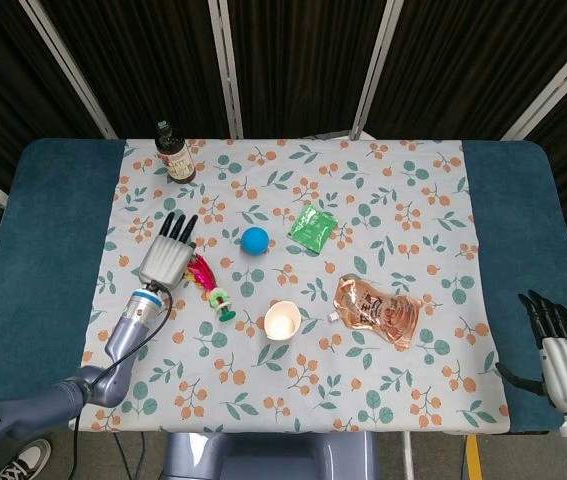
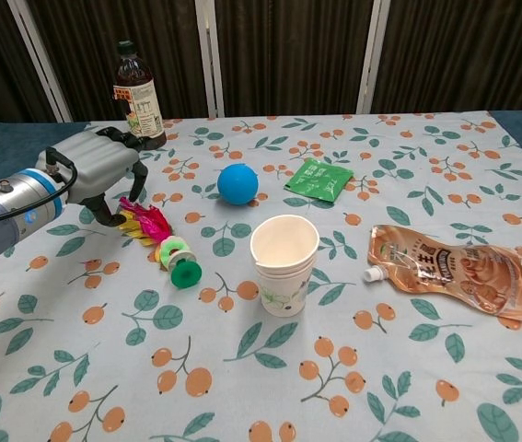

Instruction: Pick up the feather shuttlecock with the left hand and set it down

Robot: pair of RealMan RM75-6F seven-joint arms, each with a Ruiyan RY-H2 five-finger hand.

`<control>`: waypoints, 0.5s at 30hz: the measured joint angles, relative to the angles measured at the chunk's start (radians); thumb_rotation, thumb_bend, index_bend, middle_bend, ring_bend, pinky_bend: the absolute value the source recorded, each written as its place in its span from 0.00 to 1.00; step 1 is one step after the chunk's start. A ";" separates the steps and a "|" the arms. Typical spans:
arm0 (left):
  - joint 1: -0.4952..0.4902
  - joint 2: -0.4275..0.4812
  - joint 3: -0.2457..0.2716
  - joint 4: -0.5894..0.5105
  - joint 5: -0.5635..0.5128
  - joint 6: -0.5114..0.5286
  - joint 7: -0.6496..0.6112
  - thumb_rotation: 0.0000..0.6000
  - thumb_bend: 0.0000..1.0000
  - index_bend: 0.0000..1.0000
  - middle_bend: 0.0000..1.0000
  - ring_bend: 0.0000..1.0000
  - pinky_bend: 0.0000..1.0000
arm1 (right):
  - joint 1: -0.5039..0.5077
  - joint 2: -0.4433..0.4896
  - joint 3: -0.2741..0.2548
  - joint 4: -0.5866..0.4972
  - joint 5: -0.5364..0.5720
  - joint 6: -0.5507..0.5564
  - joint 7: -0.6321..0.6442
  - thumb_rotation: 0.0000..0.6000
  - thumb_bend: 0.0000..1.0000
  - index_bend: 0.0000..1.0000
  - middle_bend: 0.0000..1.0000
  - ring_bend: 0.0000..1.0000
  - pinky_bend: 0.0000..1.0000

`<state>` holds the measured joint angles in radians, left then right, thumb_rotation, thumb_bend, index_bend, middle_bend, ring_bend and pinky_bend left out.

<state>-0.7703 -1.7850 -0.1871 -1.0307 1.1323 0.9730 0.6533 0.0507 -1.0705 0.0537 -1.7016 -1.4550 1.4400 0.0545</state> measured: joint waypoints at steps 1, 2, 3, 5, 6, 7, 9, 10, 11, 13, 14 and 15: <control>0.000 -0.003 -0.001 0.002 -0.002 -0.001 -0.001 1.00 0.29 0.52 0.00 0.00 0.00 | 0.000 0.000 0.000 0.000 0.000 0.000 0.000 1.00 0.10 0.00 0.00 0.00 0.00; 0.000 -0.007 -0.001 0.006 -0.004 -0.002 -0.002 1.00 0.29 0.52 0.00 0.00 0.00 | 0.000 0.000 0.000 0.000 0.001 0.000 -0.001 1.00 0.10 0.00 0.00 0.00 0.00; -0.001 -0.010 -0.001 0.010 -0.004 -0.002 -0.002 1.00 0.29 0.52 0.00 0.00 0.00 | 0.000 -0.001 0.001 0.000 0.002 0.000 -0.002 1.00 0.10 0.00 0.00 0.00 0.00; -0.002 -0.017 0.000 0.020 -0.004 -0.002 -0.003 1.00 0.31 0.52 0.00 0.00 0.00 | 0.000 -0.001 0.002 0.001 0.005 0.000 -0.002 1.00 0.10 0.00 0.00 0.00 0.00; -0.003 -0.019 0.001 0.025 -0.003 -0.002 -0.004 1.00 0.32 0.52 0.00 0.00 0.00 | 0.000 -0.001 0.002 0.000 0.006 -0.001 -0.002 1.00 0.10 0.00 0.00 0.00 0.00; -0.004 -0.022 0.000 0.029 -0.003 -0.001 -0.005 1.00 0.33 0.53 0.00 0.00 0.00 | 0.000 -0.001 0.002 0.000 0.006 -0.001 -0.002 1.00 0.10 0.00 0.00 0.00 0.00; -0.006 -0.026 -0.002 0.037 -0.006 -0.002 -0.006 1.00 0.34 0.53 0.00 0.00 0.00 | 0.000 -0.001 0.002 0.001 0.006 -0.001 -0.001 1.00 0.10 0.00 0.00 0.00 0.00; -0.006 -0.027 -0.002 0.041 -0.007 -0.002 -0.007 1.00 0.34 0.53 0.00 0.00 0.00 | 0.000 -0.001 0.003 0.001 0.006 -0.001 -0.001 1.00 0.10 0.00 0.00 0.00 0.00; -0.007 -0.029 -0.003 0.045 -0.008 -0.003 -0.007 1.00 0.34 0.54 0.00 0.00 0.00 | 0.000 0.000 0.003 0.001 0.007 -0.002 0.000 1.00 0.10 0.00 0.00 0.00 0.00; -0.008 -0.031 -0.004 0.048 -0.009 -0.003 -0.007 1.00 0.35 0.54 0.00 0.00 0.00 | 0.000 0.000 0.003 0.001 0.006 -0.002 0.000 1.00 0.10 0.00 0.00 0.00 0.00; -0.009 -0.032 -0.004 0.051 -0.009 -0.003 -0.007 1.00 0.36 0.54 0.00 0.00 0.00 | 0.000 0.000 0.003 0.001 0.006 -0.001 0.000 1.00 0.10 0.00 0.00 0.00 0.00; -0.009 -0.034 -0.004 0.052 -0.010 -0.003 -0.008 1.00 0.36 0.54 0.00 0.00 0.00 | 0.000 0.000 0.003 0.001 0.006 -0.001 0.000 1.00 0.10 0.00 0.00 0.00 0.00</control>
<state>-0.7791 -1.8186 -0.1908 -0.9787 1.1226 0.9701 0.6454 0.0509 -1.0708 0.0563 -1.7009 -1.4492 1.4387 0.0549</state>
